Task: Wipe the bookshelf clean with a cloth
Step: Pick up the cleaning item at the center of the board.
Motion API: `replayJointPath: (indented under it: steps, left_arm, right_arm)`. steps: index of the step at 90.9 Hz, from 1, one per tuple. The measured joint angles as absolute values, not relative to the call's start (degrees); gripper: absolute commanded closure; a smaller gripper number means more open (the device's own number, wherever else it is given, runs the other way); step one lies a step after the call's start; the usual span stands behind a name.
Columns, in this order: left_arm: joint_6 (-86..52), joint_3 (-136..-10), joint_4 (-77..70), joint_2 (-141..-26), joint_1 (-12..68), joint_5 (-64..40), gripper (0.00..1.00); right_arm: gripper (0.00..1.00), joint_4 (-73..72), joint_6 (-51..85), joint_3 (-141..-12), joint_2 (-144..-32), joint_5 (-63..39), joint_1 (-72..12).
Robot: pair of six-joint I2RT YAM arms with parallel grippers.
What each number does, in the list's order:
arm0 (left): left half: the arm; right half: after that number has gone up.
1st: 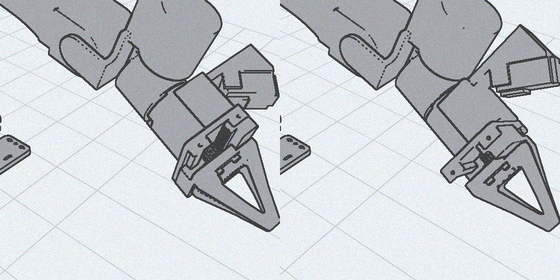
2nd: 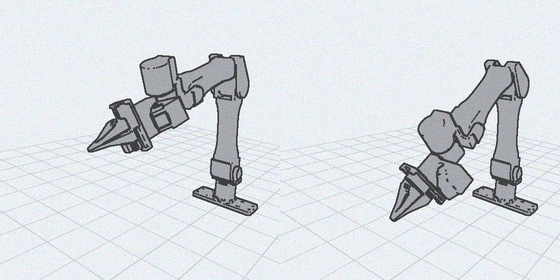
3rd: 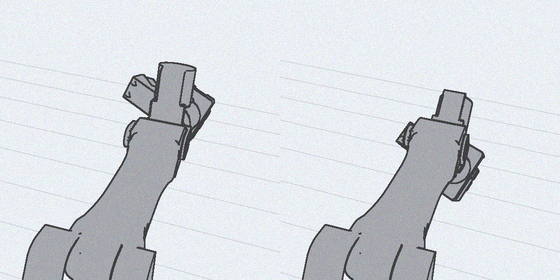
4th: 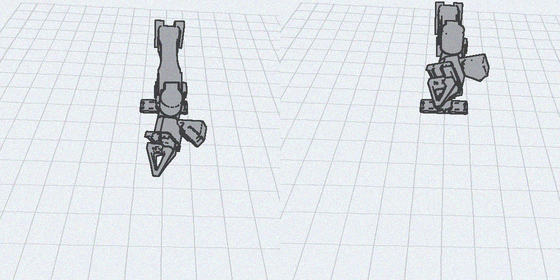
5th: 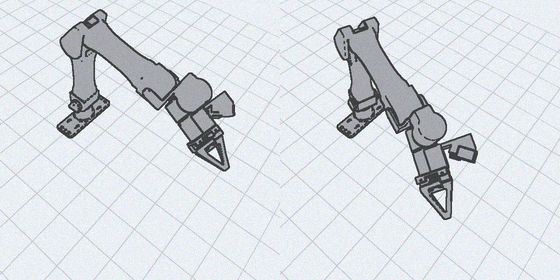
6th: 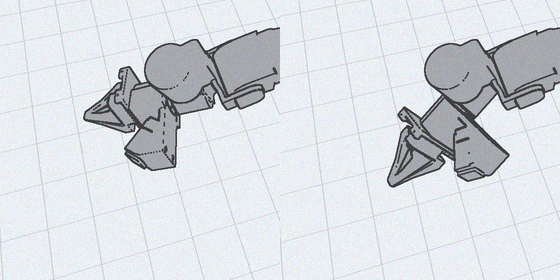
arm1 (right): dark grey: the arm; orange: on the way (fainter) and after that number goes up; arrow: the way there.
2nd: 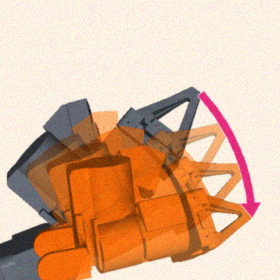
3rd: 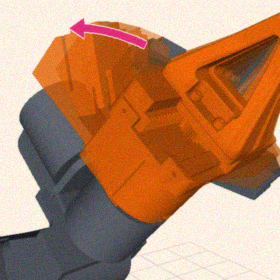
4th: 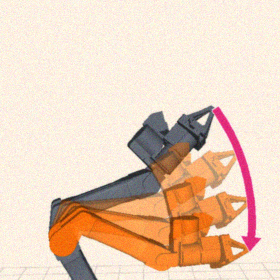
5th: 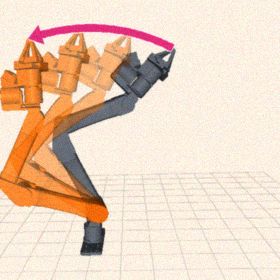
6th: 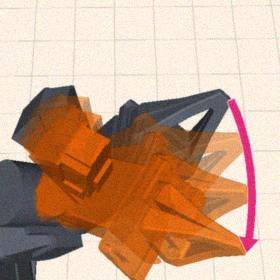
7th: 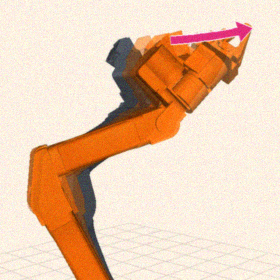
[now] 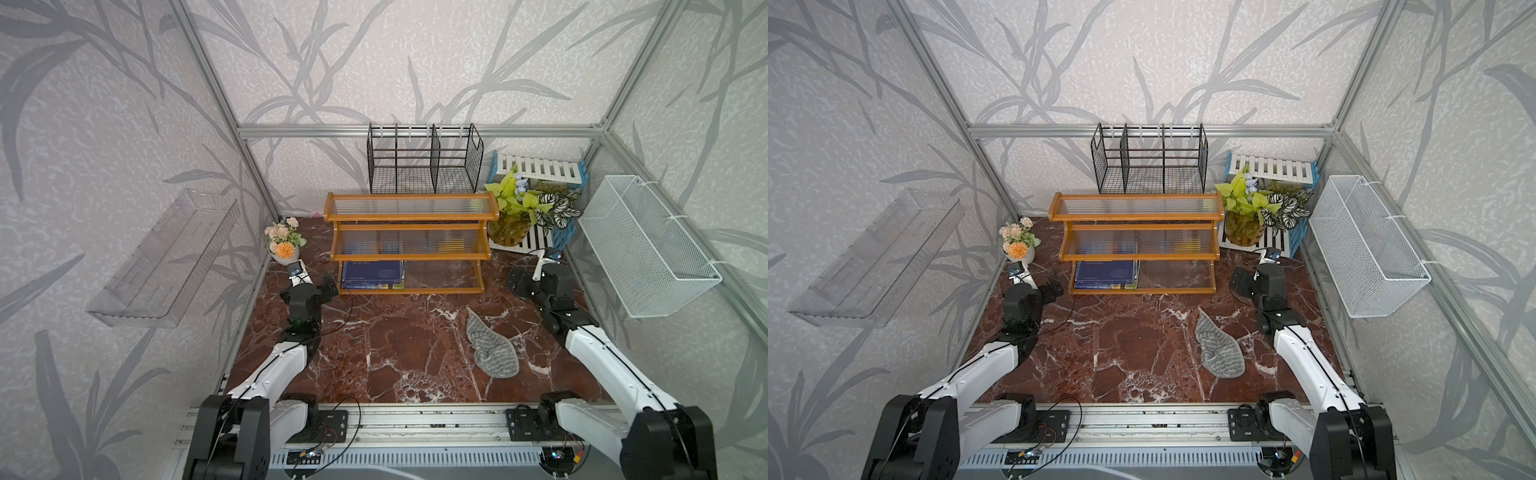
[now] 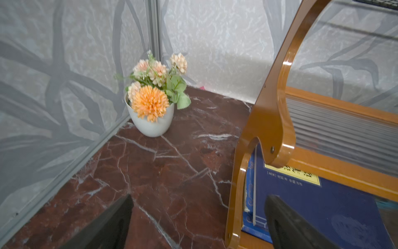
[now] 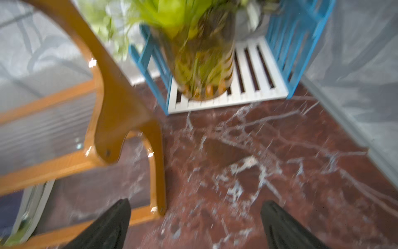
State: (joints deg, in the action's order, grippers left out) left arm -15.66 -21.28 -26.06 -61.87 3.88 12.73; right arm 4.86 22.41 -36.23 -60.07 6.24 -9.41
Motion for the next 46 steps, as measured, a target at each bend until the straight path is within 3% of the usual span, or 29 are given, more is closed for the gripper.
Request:
replayJointPath:
  steps: [26, 46]
  left_arm:
    - [-24.23, -19.81, -19.94, -58.61, 5.58, 3.05, 0.00]
    - [-26.63, -16.93, -19.97, -58.63, 6.90, -1.30, 0.00]
  right_arm:
    - [0.00, 25.17, 33.26, -36.16, -53.28, 7.07, -27.59]
    - [0.09, 30.79, 39.55, -33.34, -52.69, 11.51, -36.01]
